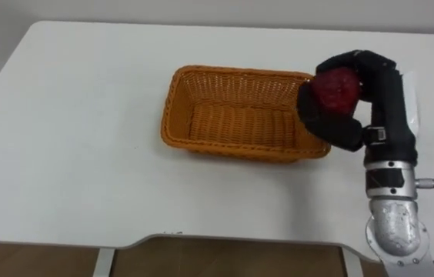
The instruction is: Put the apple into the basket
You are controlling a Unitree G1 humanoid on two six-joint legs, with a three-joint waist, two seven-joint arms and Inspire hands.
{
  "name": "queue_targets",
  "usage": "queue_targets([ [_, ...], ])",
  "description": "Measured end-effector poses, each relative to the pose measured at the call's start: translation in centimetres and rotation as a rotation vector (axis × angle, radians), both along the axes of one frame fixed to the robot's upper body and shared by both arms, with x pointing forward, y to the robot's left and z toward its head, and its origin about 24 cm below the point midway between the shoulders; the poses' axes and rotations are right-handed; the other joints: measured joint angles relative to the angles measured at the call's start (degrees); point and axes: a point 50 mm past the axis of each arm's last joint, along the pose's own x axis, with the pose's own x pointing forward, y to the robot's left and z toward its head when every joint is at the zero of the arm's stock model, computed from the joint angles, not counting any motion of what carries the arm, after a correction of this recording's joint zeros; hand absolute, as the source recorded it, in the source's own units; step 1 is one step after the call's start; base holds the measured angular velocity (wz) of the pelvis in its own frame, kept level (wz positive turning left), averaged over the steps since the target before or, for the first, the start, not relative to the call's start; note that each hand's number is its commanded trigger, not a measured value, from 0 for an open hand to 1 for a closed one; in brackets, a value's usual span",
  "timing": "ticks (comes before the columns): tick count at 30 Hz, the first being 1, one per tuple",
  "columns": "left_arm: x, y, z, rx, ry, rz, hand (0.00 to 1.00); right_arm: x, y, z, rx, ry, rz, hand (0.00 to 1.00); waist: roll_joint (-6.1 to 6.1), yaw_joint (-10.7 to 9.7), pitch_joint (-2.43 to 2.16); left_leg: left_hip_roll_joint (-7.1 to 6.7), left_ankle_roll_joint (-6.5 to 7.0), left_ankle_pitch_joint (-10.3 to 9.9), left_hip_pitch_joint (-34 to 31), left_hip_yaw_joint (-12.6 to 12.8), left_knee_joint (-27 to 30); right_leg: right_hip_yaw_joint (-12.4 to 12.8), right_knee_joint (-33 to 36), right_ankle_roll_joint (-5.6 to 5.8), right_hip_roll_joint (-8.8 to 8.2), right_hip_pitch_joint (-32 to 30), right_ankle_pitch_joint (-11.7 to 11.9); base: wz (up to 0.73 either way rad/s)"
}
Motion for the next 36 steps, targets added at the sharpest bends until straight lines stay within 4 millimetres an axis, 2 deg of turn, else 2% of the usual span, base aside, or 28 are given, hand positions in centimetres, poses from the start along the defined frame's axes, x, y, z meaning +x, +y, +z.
queue_targets([
  [5, 1.6, -0.1, 0.1, 0.0, -0.032, -0.01, 0.0, 0.4, 1.0, 0.0, -0.024, 0.031, 0.077, 0.0, 0.23, 1.4, -0.06, -0.01, -0.03, 0.0, -0.8, 0.0, 0.1, -0.1, 0.1, -0.06, -0.02, -0.7, 0.0, 0.0],
  [13, 2.8, -0.2, 0.3, -0.001, -0.063, -0.022, 0.0, 0.8, 1.7, 0.1, -0.036, 0.048, 0.116, 0.0, 0.43, 1.4, 0.0, 0.02, -0.04, 0.0, -0.9, -0.1, 0.0, -0.1, -0.2, -0.06, 0.02, -0.7, 0.0, 0.0],
  [21, 2.9, -0.2, 0.3, 0.002, -0.064, -0.03, 0.0, 0.8, 1.6, -0.1, -0.036, 0.065, 0.108, 0.0, 0.37, 1.1, -0.02, 0.02, -0.04, 0.0, -1.0, -0.2, 0.0, -0.5, -0.1, -0.06, -0.01, -0.8, 0.0, 0.0],
  [27, 2.4, 0.1, 0.3, 0.013, -0.059, -0.021, 0.0, 0.8, 0.3, 0.0, -0.032, 0.043, 0.021, 0.0, -0.34, 0.2, -0.21, -0.02, -0.04, 0.0, -0.8, -0.4, 0.0, -0.5, -0.1, -0.06, -0.05, -0.5, 0.0, 0.01],
  [29, 1.8, 0.3, 0.3, 0.019, -0.049, -0.011, 0.0, 0.9, -1.0, 0.4, -0.019, 0.024, -0.04, 0.0, -0.59, -0.7, -0.14, -0.06, -0.04, 0.0, -0.2, -0.9, 0.0, -0.5, -0.1, -0.06, -0.06, 0.1, 0.0, 0.06],
  [32, 0.7, 1.0, 0.4, 0.032, -0.043, 0.055, 0.0, 0.6, -4.7, 1.6, 0.004, -0.052, -0.231, 0.0, -1.49, -2.3, -0.31, -0.06, -0.04, 0.0, 0.3, -0.9, 0.0, -0.6, -0.2, -0.05, -0.03, 0.8, 0.0, 0.06],
  [35, -1.5, 1.9, 0.5, 0.064, -0.011, 0.124, 0.0, -1.1, -10.6, 3.5, 0.075, -0.217, -0.574, 0.0, -1.84, -4.3, -0.32, -0.03, -0.04, 0.0, 0.7, -0.8, 0.0, -0.8, -0.2, -0.05, -0.02, 1.1, 0.0, 0.0],
  [36, -1.9, 2.0, 0.5, 0.069, -0.005, 0.138, 0.0, -1.6, -11.6, 3.6, 0.091, -0.242, -0.63, 0.0, -1.88, -4.7, -0.31, -0.02, -0.04, 0.0, 0.7, -0.7, 0.0, -0.7, -0.2, -0.05, 0.0, 1.1, 0.0, -0.09],
])
